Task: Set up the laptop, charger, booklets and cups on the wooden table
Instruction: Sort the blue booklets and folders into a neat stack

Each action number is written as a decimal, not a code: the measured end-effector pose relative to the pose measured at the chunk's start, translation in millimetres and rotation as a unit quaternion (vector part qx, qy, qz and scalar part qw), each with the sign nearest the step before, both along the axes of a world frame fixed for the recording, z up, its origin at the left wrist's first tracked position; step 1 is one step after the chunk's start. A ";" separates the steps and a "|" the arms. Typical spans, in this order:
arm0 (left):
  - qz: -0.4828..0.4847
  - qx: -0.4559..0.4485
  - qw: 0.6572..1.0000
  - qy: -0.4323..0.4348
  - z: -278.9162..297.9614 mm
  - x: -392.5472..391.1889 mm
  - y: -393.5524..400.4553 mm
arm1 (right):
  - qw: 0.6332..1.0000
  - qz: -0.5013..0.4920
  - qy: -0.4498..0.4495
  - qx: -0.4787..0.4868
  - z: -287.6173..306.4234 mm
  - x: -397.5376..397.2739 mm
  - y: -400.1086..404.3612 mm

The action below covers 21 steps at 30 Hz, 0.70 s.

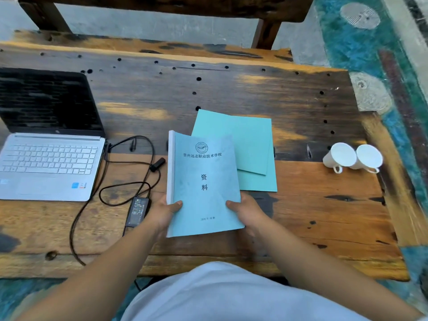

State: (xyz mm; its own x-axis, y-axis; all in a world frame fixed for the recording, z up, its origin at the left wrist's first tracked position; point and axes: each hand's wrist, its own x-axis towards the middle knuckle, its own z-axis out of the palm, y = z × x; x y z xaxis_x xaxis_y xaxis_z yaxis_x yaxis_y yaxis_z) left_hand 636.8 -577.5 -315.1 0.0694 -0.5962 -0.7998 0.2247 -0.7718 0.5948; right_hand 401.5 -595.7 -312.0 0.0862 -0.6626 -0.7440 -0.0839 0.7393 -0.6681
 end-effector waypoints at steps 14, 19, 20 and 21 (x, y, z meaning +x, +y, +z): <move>-0.064 0.067 0.991 -0.097 -48.8 4.4 24.1 | 0.939 0.124 0.321 -0.009 -46.8 -44.2 -32.5; -0.133 -0.019 0.932 -0.336 -57.6 17.0 21.4 | 0.945 -0.023 0.325 -0.031 -51.2 -69.9 -97.5; -0.165 -0.045 0.919 -0.356 -59.2 17.5 20.5 | 0.945 -0.039 0.323 -0.026 -53.6 -72.8 -107.3; -0.192 -0.058 0.911 -0.360 -61.4 17.0 19.1 | 0.945 -0.048 0.322 -0.019 -56.0 -74.2 -114.8</move>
State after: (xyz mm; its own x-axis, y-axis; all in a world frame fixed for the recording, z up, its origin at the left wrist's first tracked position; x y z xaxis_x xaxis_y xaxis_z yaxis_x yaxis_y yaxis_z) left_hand 653.8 -558.4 -376.5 0.3205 -0.7644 -0.5595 -0.5297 -0.6343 0.5631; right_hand 327.3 -710.5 -368.0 -0.4382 -0.6714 -0.5976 -0.4158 0.7409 -0.5274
